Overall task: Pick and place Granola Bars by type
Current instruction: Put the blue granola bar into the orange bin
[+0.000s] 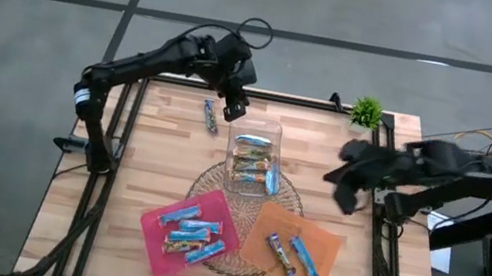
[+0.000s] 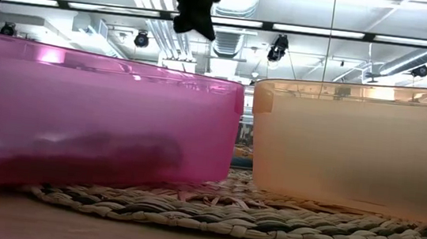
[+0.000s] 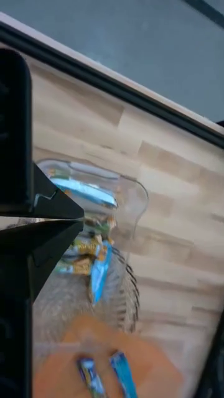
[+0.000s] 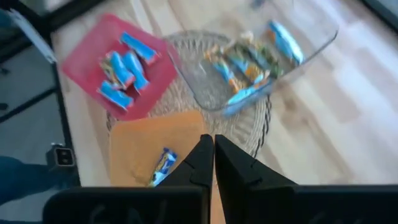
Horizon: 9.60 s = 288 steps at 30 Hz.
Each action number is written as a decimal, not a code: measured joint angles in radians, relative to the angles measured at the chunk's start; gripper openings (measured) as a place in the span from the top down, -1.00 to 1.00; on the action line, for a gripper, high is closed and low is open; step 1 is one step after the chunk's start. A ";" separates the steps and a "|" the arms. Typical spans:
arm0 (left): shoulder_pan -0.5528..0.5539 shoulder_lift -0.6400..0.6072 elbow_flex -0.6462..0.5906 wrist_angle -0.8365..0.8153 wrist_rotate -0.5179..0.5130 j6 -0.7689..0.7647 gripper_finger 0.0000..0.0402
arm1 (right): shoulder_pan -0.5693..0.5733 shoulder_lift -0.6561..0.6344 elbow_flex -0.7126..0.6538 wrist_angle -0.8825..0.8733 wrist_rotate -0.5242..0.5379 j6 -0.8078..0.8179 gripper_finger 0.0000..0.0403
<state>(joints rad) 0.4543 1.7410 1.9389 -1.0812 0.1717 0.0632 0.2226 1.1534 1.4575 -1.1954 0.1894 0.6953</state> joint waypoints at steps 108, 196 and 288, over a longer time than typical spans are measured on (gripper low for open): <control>0.313 0.278 -0.468 0.167 -0.130 -0.876 -0.19 | -0.019 -0.321 -0.003 -0.031 0.050 -0.067 0.96; -0.543 -0.116 -0.168 0.514 -0.139 -1.090 0.67 | -0.019 -0.321 -0.003 -0.031 0.050 -0.101 0.96; -0.598 0.379 -0.047 0.533 0.169 -1.108 0.41 | -0.019 -0.320 -0.005 -0.064 0.076 -0.119 0.96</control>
<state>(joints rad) -0.1432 2.1201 1.8915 -0.5482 0.3405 -1.0448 0.2039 0.8330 1.4525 -1.2598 0.2649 0.5758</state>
